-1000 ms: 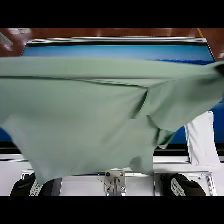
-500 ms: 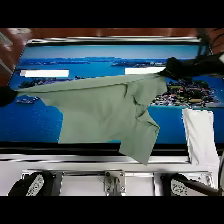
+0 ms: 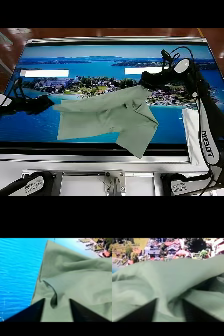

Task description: Fold the shirts.

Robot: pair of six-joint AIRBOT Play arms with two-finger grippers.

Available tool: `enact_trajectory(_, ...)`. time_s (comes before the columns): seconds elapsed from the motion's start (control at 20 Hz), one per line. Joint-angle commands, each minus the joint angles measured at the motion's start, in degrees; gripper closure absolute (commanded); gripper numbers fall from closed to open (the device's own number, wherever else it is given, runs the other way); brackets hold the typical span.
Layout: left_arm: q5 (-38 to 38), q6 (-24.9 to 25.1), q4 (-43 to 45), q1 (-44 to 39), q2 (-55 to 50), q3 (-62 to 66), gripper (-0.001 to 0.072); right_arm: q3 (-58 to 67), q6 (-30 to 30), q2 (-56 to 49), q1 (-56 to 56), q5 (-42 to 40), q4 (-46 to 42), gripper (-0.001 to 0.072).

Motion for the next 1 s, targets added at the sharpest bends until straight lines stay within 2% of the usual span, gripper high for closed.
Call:
enact_trajectory(0.0, -6.05, 0.66, 2.08, 1.01, -2.89, 2.05, 0.0000, 1.79, -0.39, 0.48, -1.99, 7.34, -2.67, 0.0018)
enact_trajectory(0.1, -14.29, 1.01, 6.78, 5.55, -2.80, 4.11, 0.0000, 3.02, -1.95, 2.56, -5.90, 17.73, -9.51, 0.0019)
enact_trajectory(0.25, -26.32, 9.88, 5.64, 13.07, -2.71, 0.63, 0.0004, 1.88, -3.82, 5.03, -11.67, 34.56, -18.49, 0.0021)
enact_trajectory(0.35, -25.99, 11.93, 2.89, 17.18, -2.73, -6.34, 0.0002, -1.31, -5.14, 6.62, -15.19, 39.01, -16.61, 0.0021)
enact_trajectory(0.5, -19.06, 16.59, -5.16, 19.63, -2.78, -16.68, 0.0000, -6.99, -4.35, 9.38, -16.79, 35.36, -12.50, 0.0021)
enact_trajectory(0.6, -15.30, 17.46, -7.15, 18.69, -3.56, -20.04, -0.0001, -9.97, -3.80, 10.82, -15.45, 31.39, -12.15, 0.0021)
enact_trajectory(0.75, -13.42, 18.93, -8.96, 15.85, -6.99, -20.85, -0.0001, -11.82, -3.17, 11.08, -12.68, 26.93, -12.24, 0.0021)
enact_trajectory(0.95, -6.69, 20.13, -17.99, 10.99, -9.86, -20.85, 0.0023, -12.11, -2.10, 11.08, -8.68, 21.92, -12.28, 0.0021)
